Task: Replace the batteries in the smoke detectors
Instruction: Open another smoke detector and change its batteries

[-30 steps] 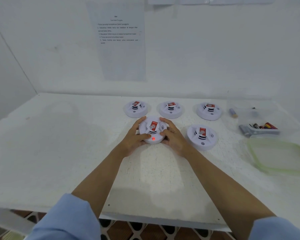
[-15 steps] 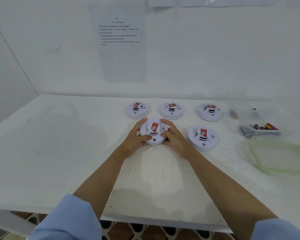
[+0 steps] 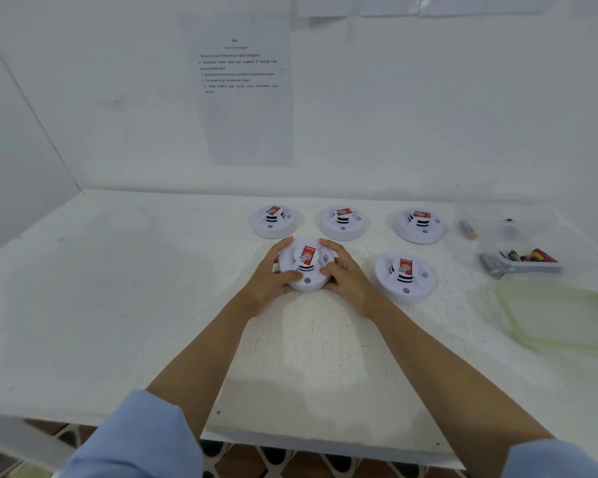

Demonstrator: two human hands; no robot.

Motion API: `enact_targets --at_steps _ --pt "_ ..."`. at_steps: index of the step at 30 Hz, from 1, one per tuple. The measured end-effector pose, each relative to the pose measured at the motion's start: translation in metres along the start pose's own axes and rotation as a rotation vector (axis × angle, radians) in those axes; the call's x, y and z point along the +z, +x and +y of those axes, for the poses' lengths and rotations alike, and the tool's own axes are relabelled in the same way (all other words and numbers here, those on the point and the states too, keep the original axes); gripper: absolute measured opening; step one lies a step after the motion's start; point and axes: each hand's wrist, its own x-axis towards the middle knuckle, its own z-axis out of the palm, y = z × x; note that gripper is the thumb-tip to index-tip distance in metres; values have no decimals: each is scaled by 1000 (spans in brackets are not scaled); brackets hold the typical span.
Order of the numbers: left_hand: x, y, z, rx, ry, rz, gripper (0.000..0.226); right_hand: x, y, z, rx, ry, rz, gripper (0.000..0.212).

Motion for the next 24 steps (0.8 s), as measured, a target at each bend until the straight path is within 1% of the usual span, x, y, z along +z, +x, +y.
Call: enact_targets --at_steps 24 --pt "-1 3 -4 14 48 22 59 -2 2 2 -1 -6 -7 41"
